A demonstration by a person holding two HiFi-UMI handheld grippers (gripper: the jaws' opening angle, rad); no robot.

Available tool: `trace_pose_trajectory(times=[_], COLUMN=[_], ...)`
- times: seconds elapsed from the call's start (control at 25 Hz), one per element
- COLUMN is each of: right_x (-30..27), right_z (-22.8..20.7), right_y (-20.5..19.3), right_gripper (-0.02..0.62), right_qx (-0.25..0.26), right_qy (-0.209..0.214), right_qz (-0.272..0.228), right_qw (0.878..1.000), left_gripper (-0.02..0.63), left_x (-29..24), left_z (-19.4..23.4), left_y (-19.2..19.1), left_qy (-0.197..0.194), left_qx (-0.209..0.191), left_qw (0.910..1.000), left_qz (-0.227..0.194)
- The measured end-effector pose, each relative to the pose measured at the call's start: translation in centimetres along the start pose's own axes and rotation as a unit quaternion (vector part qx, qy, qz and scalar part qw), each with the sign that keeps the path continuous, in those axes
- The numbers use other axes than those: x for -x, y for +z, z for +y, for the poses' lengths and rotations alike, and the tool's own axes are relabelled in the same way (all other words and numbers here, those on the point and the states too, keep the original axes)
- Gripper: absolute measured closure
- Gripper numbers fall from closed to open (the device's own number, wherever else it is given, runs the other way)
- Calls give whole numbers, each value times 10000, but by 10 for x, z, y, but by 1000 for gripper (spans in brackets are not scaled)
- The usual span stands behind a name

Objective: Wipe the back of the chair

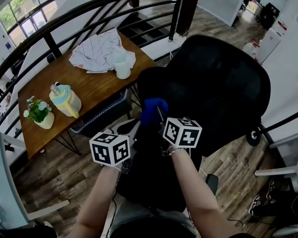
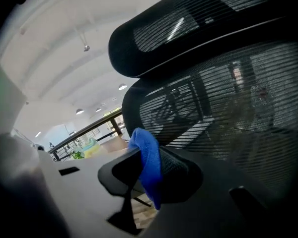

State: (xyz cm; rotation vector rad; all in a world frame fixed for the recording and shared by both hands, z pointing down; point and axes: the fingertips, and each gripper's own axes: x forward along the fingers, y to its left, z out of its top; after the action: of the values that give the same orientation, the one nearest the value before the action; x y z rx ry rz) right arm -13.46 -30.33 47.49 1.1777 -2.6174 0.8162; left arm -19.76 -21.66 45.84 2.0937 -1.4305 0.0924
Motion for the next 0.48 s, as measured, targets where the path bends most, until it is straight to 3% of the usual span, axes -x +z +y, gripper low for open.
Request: trace_pose_trajectory(times=[0.48], right_x=[20], right_z=[-42], right_y=[-6], right_gripper=[489], right_qx=[-283], right_qy=[-304], right_qz=[-66], right_qw=[9991], left_gripper=[574], left_x=[-31], left_z=[-15], left_y=[-18], left_qy=[-210], left_qx=[-59], left_qw=[9992], left_qz=[326])
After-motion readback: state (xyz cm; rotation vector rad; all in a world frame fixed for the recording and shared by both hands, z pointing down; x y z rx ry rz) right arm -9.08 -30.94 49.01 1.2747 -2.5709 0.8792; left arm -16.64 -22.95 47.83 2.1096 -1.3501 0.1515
